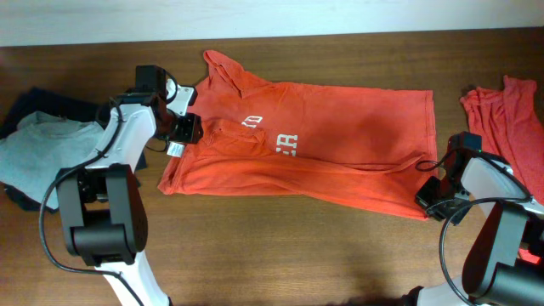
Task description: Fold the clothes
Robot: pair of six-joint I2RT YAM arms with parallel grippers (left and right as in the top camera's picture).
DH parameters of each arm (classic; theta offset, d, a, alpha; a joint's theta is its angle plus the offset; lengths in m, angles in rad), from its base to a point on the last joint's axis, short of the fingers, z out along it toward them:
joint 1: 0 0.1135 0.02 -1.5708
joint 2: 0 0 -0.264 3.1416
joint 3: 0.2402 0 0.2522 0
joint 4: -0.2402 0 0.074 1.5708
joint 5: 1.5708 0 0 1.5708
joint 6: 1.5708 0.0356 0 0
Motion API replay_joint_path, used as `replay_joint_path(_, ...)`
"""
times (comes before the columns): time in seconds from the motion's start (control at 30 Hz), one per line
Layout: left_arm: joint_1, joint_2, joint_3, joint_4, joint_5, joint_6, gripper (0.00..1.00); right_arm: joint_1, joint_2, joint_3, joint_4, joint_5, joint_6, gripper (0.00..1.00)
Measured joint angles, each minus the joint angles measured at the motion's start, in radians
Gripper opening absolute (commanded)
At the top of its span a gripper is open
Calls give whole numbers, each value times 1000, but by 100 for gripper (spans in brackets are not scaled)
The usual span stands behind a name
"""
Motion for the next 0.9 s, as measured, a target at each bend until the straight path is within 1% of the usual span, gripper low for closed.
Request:
replay_joint_path(0.03, 1, 0, -7, 2, 0, 8, 40, 0, 0, 0, 0, 0, 0, 4)
replay_joint_path(0.2, 1, 4, -43, 3, -3, 18, 38, 0, 0, 0, 0, 0, 0, 4)
replay_joint_path(0.27, 1, 13, -45, 6, -3, 26, 36, 0, 0, 0, 0, 0, 0, 4)
replay_joint_path(0.33, 1, 16, -48, 18, -4, 33, 28, 0, 0, 0, 0, 0, 0, 4)
replay_joint_path(0.43, 1, 16, -50, 42, -11, 39, 11, 0, 0, 0, 0, 0, 0, 4)
replay_joint_path(0.47, 1, 16, -50, 55, -17, 39, 9, 0, 0, 0, 0, 0, 0, 4)
replay_joint_path(0.67, 1, 16, -50, 98, -74, 32, 6, 0, 0, 0, 0, 0, 1, 4)
replay_joint_path(0.73, 1, 16, -50, 98, -81, 32, 8, 0, 0, 0, 0, 0, 0, 4)
replay_joint_path(0.77, 1, 16, -50, 98, -84, 32, 13, 0, 0, 0, 0, 0, 0, 4)
replay_joint_path(0.8, 1, 16, -50, 98, -85, 31, 27, 0, 0, 0, 0, 0, 0, 4)
replay_joint_path(0.83, 1, 16, -50, 97, -87, 31, 37, 0, 0, 0, 0, 0, 0, 4)
replay_joint_path(0.9, 0, 16, -50, 89, -89, 26, 43, 0, 0, 0, 0, 0, 0, 4)
